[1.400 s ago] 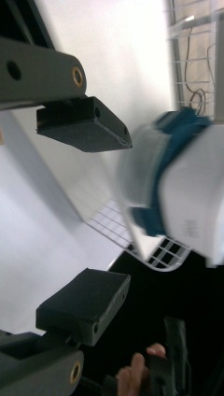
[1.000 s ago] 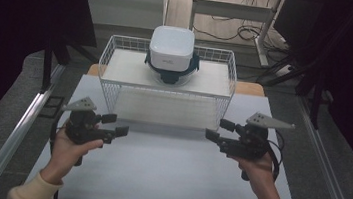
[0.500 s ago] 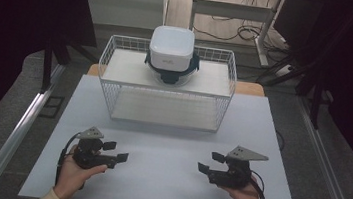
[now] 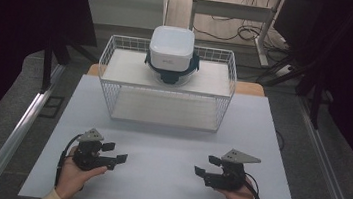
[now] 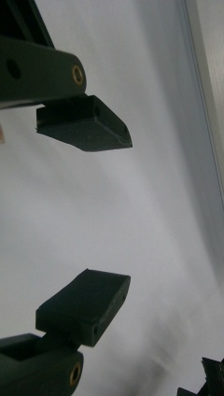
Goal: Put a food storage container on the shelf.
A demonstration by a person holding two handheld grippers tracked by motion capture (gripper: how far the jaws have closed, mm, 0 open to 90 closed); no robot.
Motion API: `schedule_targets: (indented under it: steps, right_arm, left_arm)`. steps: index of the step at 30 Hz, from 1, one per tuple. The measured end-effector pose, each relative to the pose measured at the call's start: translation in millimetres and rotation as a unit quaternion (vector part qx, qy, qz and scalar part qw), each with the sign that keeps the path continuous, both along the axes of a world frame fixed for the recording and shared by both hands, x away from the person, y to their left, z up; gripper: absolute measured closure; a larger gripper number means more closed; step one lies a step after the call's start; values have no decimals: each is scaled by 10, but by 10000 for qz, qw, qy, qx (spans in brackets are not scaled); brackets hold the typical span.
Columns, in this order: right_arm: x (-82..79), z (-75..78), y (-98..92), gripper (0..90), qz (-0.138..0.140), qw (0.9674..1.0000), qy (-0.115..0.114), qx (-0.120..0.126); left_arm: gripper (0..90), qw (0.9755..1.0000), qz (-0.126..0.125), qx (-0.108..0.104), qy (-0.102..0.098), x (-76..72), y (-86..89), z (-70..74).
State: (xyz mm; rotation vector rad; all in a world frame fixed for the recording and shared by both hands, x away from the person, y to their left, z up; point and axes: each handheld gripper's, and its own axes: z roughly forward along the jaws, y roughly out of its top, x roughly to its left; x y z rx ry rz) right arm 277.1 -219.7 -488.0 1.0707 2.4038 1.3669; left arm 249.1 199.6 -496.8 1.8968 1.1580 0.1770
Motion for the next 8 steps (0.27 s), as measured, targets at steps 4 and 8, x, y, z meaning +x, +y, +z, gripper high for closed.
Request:
schedule_targets:
  steps: [4,8]
  right_arm:
    - [-2,11,-13,289,-25,10000,-30,6]
    - [-3,26,-27,285,-49,10000,-46,63]
  left_arm:
    - [290,10000,-17,48,-40,-5,-15,1]
    - [289,9999,-28,85,-66,-7,-15,-2]
